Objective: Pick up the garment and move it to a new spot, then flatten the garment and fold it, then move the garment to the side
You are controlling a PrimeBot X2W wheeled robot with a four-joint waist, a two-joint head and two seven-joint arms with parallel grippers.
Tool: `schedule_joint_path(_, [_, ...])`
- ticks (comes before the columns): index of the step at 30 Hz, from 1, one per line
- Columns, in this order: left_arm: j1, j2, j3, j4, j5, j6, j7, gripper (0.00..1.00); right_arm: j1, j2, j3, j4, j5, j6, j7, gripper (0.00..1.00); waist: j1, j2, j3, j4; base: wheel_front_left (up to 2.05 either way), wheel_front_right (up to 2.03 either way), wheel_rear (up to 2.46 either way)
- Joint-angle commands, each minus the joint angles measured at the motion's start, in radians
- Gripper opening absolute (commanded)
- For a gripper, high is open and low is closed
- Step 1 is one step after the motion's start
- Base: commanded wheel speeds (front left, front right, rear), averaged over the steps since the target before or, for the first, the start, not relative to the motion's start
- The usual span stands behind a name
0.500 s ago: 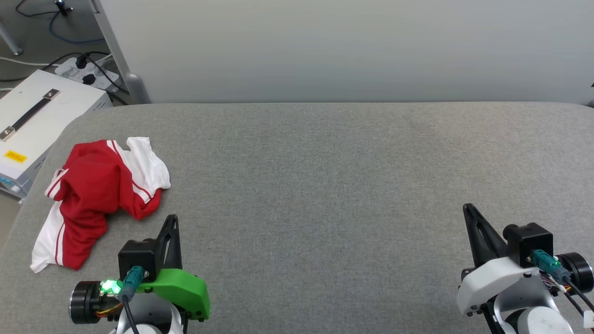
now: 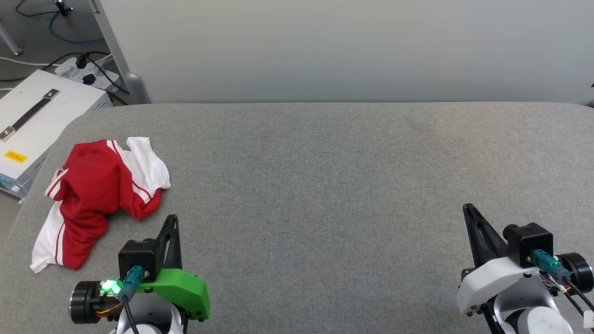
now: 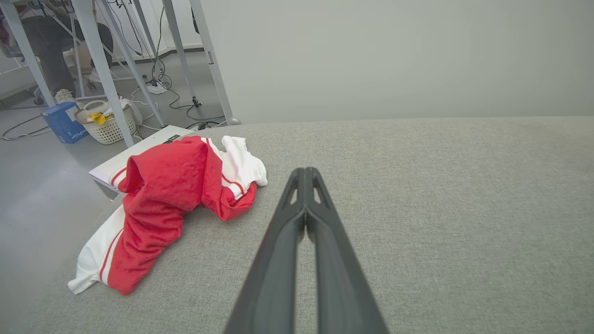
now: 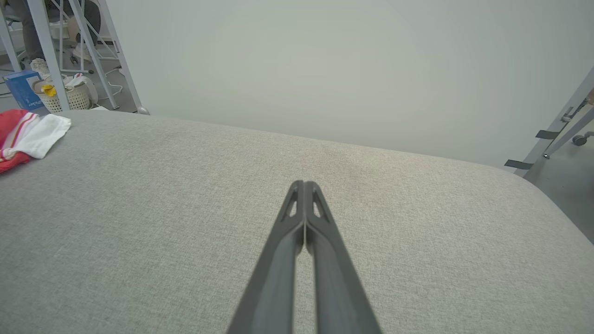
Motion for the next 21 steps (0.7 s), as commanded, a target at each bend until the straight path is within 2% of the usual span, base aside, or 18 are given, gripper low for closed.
schedule_joint_path(1, [-0.018, -0.005, 0.0, -0.002, 0.01, 0.004, -0.001, 0.0, 0.01, -0.001, 0.0, -0.004, -0.009, -0.001, 0.003, 0.0, 0.0, 0.0101, 0.0, 0.0, 0.0, 0.0, 0.0])
schedule_joint_path(10, [-0.018, -0.005, 0.0, -0.002, 0.01, 0.004, -0.001, 0.0, 0.01, -0.001, 0.0, -0.004, -0.009, -0.001, 0.003, 0.0, 0.0, 0.0101, 0.0, 0.0, 0.0, 0.0, 0.0])
schedule_joint_path(11, [0.0, 0.0, 0.0, 0.0, -0.001, 0.0, 0.0, 1.0, 0.0, 0.0, 0.0, 0.0, 0.001, 0.0, 0.0, 1.0, 0.0, 0.0, 0.0, 0.0, 0.0, 0.0, 0.0])
schedule_joint_path(21, [-0.001, 0.0, -0.002, 0.008, -0.013, 0.002, -0.014, 1.0, 0.0, 0.0, -0.007, -0.001, 0.014, 0.0, -0.014, 1.0, 0.0, 0.0008, 0.001, 0.0, 0.0, 0.0, 0.0])
